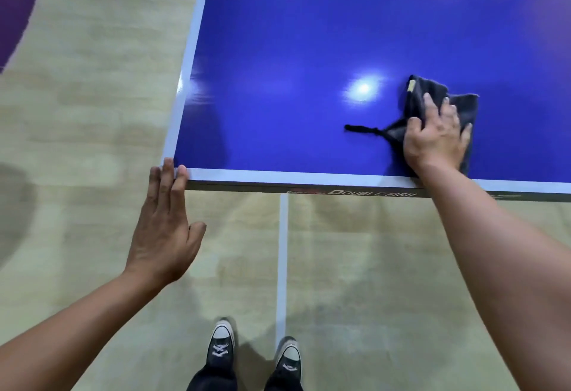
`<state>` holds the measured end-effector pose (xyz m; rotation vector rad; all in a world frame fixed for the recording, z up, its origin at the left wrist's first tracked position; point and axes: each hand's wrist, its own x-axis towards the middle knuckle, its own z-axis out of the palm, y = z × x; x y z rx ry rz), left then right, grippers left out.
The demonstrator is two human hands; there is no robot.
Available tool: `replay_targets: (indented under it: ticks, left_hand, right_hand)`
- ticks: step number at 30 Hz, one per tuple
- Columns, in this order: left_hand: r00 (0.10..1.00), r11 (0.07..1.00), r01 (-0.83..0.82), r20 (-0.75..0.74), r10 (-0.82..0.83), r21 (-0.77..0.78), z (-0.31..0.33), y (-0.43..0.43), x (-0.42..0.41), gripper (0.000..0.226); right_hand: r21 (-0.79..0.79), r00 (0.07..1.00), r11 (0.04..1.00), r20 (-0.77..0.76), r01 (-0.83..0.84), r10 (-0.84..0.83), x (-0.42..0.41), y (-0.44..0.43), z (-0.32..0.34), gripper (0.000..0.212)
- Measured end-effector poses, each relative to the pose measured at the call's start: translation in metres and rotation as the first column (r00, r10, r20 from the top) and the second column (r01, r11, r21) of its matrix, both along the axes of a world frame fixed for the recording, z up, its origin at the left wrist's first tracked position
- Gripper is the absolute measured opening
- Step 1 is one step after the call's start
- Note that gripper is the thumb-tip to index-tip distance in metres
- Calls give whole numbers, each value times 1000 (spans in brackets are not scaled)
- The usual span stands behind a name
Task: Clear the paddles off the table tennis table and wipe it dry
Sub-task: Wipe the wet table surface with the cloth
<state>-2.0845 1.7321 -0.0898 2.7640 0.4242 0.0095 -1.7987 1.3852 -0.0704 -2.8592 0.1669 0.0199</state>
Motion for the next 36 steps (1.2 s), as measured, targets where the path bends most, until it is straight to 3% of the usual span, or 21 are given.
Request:
replay_targets:
  ticks: [6, 11, 14, 17, 19, 22, 25, 28, 32, 36]
  left_hand:
    - [1000, 997, 30, -5, -29, 67, -2, 0, 1, 87]
    - [999, 997, 25, 21, -26, 71, -1, 6, 1, 82]
    - [993, 997, 28, 108, -35, 66, 5, 19, -5, 73]
    - [982, 997, -68, 175, 72, -33, 9, 23, -9, 70]
    - [978, 991, -121, 164, 130, -61, 12, 25, -15, 69]
    - [973, 986, -162, 160, 166, -35, 17, 27, -23, 69]
    - [978, 994, -110, 184, 103, 27, 19, 17, -14, 70]
    - [985, 996, -5, 172, -10, 85, 17, -1, 1, 67]
    - [995, 985, 39, 87, -54, 169, 9, -28, 12, 68]
    - [999, 990, 26, 41, -32, 139, 4, -35, 9, 75]
  right_hand:
    - [4, 999, 999, 31, 36, -36, -10, 17, -4, 61]
    - [-25, 968, 970, 52, -244, 245, -51, 131, -8, 61]
    - [-41, 898, 900, 56, -434, 435, -88, 223, -9, 62]
    - [-47, 768, 771, 71, -635, 637, -132, 301, -11, 61]
    - [-22, 676, 678, 58, -735, 734, -152, 331, -11, 59]
    - [49, 629, 627, 28, -778, 777, -159, 336, -10, 55]
    - [45, 649, 647, 62, -761, 758, -151, 308, -9, 56]
    - [44, 745, 745, 89, -666, 661, -135, 250, -12, 57]
    - [3, 889, 891, 71, -454, 452, -99, 134, -11, 59]
    - [-53, 985, 984, -14, -170, 170, -60, 26, -7, 62]
